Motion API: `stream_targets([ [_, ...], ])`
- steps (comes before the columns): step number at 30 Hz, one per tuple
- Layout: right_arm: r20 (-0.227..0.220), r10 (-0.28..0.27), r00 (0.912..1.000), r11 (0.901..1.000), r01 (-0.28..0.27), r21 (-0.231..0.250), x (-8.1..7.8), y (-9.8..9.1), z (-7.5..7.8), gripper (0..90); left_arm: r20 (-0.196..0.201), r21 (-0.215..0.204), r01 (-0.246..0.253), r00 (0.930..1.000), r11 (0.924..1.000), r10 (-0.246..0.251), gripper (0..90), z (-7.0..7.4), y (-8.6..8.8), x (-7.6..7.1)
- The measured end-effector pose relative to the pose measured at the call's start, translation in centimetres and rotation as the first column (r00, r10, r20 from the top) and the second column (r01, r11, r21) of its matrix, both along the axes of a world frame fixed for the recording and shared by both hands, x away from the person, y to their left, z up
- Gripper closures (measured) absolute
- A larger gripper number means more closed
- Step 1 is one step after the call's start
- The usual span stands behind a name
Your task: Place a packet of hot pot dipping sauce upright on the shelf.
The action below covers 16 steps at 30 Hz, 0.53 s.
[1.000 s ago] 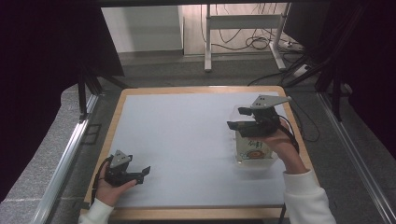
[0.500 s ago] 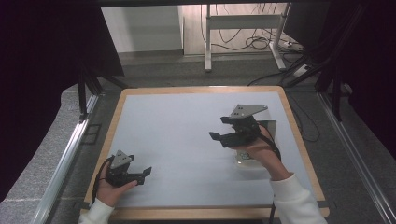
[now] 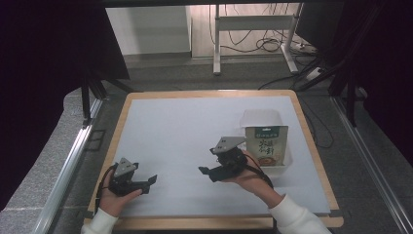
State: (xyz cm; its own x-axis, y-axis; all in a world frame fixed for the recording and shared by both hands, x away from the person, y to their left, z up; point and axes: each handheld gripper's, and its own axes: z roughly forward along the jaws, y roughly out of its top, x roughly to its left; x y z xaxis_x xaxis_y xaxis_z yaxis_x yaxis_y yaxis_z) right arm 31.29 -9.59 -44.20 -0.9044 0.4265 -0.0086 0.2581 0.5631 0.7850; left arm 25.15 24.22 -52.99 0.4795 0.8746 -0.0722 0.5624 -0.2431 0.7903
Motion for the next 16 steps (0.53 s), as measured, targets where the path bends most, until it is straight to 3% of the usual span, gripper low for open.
stream_targets([
  [4,-0.031,0.012,0.9994,0.9993,-0.013,-0.035,-0.4,0.5,-1.2,25.9,-0.003,0.0,0.001,1.0,1.0,-0.001,13.0,0.0,0.0,0.0],
  [16,-0.034,-0.024,0.9991,0.9997,0.024,-0.003,0.0,0.0,-1.0,24.8,-0.004,-0.003,0.0,1.0,1.0,0.0,13.0,0.0,0.1,0.1],
])
